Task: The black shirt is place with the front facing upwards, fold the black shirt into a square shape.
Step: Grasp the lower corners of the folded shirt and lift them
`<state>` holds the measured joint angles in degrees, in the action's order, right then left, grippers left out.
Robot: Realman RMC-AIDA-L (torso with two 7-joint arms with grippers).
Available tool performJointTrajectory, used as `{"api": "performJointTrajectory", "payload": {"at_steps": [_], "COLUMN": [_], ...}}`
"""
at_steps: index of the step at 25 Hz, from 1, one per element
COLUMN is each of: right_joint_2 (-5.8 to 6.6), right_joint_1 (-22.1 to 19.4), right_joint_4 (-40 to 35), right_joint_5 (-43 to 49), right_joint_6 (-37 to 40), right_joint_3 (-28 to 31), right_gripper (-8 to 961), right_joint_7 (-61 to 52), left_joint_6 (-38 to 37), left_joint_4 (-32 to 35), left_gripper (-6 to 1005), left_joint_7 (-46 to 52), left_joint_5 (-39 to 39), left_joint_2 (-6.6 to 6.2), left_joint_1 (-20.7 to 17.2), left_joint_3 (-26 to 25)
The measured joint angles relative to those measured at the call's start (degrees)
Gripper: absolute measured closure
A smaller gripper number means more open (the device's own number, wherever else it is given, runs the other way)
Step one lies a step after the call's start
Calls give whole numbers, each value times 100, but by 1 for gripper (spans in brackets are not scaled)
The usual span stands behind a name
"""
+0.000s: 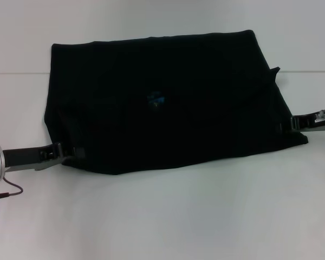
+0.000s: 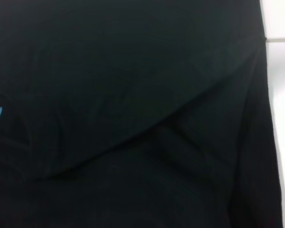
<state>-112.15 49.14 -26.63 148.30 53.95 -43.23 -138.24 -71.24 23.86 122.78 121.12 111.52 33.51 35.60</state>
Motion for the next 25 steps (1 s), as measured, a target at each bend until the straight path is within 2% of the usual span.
{"api": "performJointTrajectory", "payload": {"at_steps": [4, 7, 13, 18, 22, 25], "right_joint_2": [0, 0, 11, 85, 179, 180], "right_joint_1": [-1, -5, -42, -155, -370, -607], "right_joint_4": [0, -6, -56, -321, -728, -1002], "right_joint_5": [3, 2, 0, -58, -15, 53], "right_joint_6": [20, 36, 127, 765, 1888, 2796], "right_joint_3": [-17, -19, -5, 129, 130, 103], "right_gripper": [564, 776, 918, 918, 917, 917], "right_joint_7": [-1, -15, -63, -59, 69, 354], "left_joint_6": [-3, -4, -102, -581, -1421, -2149], "left_joint_4": [4, 12, 31, 31, 38, 124], "left_gripper": [947, 945, 942, 939, 937, 935], "left_joint_7": [0, 0, 0, 35, 213, 360], "left_joint_5": [8, 11, -1, 19, 85, 274], "left_joint_2": [0, 0, -5, -93, -219, -275], "left_joint_1": [8, 12, 14, 3, -46, -185], "left_joint_3": [0, 0, -20, -193, -257, -283]}}
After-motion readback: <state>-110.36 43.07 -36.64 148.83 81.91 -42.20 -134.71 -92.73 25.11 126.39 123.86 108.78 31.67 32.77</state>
